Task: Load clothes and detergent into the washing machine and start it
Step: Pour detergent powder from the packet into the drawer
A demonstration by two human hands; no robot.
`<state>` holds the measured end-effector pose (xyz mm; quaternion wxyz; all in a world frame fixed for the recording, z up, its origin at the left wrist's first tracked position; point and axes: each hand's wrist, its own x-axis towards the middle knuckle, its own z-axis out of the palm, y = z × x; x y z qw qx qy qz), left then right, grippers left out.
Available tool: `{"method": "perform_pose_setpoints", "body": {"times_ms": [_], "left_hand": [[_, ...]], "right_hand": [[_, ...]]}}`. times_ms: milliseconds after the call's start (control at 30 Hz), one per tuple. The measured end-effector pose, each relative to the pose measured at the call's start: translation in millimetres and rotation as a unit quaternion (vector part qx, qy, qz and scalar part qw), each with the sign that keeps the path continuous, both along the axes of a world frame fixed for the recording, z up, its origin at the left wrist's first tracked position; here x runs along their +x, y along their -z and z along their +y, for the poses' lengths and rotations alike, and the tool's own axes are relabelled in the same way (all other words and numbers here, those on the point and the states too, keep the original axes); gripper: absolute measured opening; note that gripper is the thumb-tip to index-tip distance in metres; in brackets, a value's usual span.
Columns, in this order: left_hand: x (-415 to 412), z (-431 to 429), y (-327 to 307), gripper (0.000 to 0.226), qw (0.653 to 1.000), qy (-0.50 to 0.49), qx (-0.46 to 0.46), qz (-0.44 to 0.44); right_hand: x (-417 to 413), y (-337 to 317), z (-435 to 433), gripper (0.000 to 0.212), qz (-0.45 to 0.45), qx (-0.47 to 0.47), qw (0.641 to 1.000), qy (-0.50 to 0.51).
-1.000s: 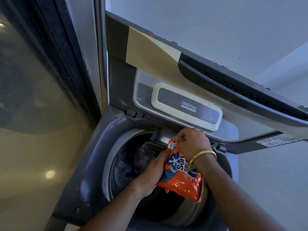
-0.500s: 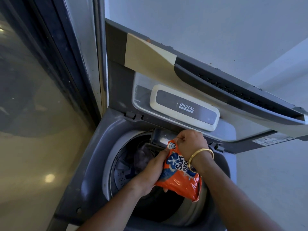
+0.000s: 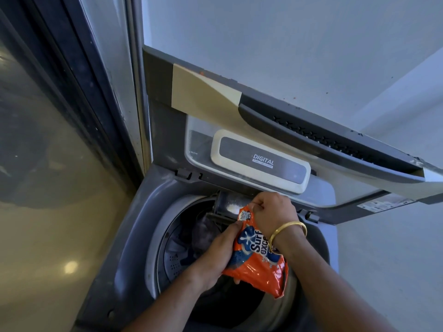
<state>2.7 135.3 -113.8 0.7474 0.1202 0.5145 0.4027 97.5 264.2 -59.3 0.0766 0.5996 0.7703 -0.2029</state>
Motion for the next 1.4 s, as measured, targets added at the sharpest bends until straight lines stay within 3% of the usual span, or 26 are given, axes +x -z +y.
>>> {"method": "perform_pose_setpoints", "body": {"times_ms": [367,1033,1400], "left_hand": [[2.3,2.3,-0.3,0.058,1.0,-0.013,-0.016,-0.002],[-2.5,10.0,6.3,0.058,0.997,0.032,-0.025,0.06],[14.7,0.3,-14.5,0.04,0.987,0.06,0.062,0.132]], "right_hand": [[0.7,2.1,3.8,0.018,-0.008,-0.022,1.0,-0.002],[14.1,13.6,5.0,0.018,0.059,-0.018,0.998,0.024],[60.4,-4.5,-22.3,0.014,0.206,0.013,0.977,0.051]]}}
